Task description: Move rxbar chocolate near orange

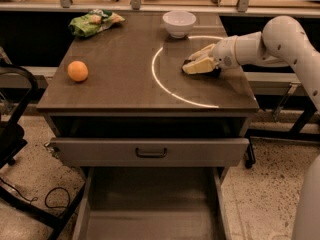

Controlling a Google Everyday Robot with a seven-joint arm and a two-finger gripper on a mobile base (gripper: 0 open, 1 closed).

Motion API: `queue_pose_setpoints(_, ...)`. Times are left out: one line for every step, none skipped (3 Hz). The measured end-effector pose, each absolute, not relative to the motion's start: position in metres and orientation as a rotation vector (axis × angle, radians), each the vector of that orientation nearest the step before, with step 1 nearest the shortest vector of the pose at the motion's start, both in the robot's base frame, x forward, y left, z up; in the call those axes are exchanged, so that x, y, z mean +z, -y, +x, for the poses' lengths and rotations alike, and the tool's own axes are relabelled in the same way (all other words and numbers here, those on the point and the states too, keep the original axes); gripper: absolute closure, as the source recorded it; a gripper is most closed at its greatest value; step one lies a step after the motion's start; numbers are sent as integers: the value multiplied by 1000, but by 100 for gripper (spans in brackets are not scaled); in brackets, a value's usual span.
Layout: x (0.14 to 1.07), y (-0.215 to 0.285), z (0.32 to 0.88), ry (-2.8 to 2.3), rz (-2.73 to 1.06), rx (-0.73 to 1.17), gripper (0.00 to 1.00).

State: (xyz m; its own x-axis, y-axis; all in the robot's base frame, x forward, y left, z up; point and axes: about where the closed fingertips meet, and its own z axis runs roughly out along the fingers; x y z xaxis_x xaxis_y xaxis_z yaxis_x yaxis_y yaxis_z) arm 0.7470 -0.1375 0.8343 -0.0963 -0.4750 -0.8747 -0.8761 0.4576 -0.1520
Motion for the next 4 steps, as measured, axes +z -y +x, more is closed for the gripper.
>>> queue_pose_setpoints(834,137,747,-1735,-1164,517,100)
queue_pose_setpoints(834,137,747,-1735,-1164,516,100)
queue_pose_setpoints(834,137,747,-1735,-1164,516,100)
queue_pose_setpoints(834,137,747,-1735,-1164,516,85)
